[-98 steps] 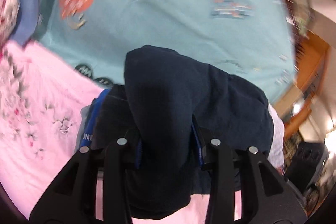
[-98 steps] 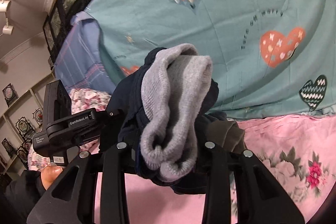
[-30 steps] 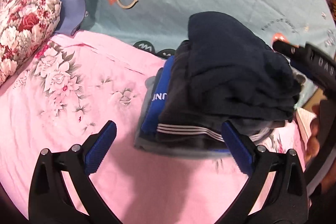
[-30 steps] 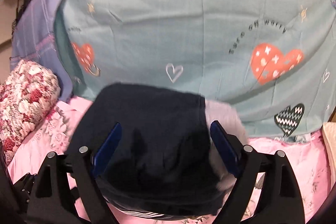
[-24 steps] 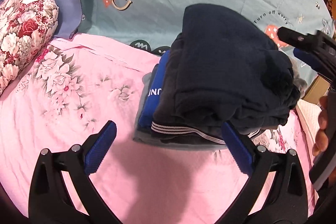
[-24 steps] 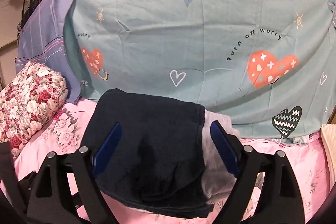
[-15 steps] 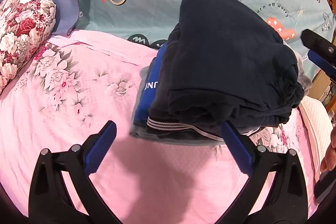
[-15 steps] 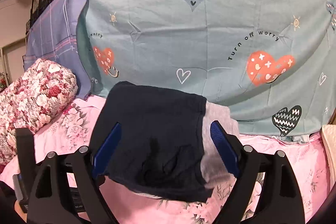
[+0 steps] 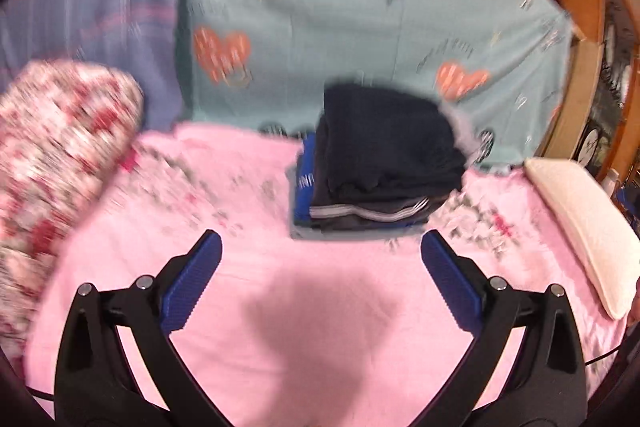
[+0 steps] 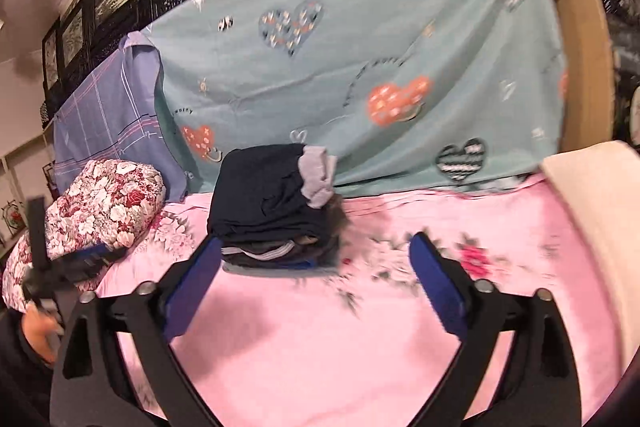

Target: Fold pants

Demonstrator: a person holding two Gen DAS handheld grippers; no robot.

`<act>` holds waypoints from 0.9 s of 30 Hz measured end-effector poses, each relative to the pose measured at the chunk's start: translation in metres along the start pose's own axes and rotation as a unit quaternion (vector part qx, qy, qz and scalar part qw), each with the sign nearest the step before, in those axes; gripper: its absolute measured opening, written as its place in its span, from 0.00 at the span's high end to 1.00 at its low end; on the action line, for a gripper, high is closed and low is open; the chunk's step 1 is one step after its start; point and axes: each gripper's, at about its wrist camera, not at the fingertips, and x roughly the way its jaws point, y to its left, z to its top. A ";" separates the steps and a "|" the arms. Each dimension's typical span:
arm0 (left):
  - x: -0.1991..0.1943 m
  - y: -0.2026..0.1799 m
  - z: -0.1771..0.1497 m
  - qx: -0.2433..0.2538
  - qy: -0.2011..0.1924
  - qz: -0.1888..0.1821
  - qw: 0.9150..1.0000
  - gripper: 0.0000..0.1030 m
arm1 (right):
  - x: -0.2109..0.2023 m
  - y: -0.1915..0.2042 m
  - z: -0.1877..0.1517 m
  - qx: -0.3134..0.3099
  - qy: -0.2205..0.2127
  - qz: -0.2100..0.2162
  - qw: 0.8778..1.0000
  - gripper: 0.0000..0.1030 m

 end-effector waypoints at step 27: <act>-0.114 -0.013 -0.184 0.021 0.028 0.104 0.994 0.02 | -0.117 0.082 -0.189 -0.034 0.017 -0.107 0.993 0.01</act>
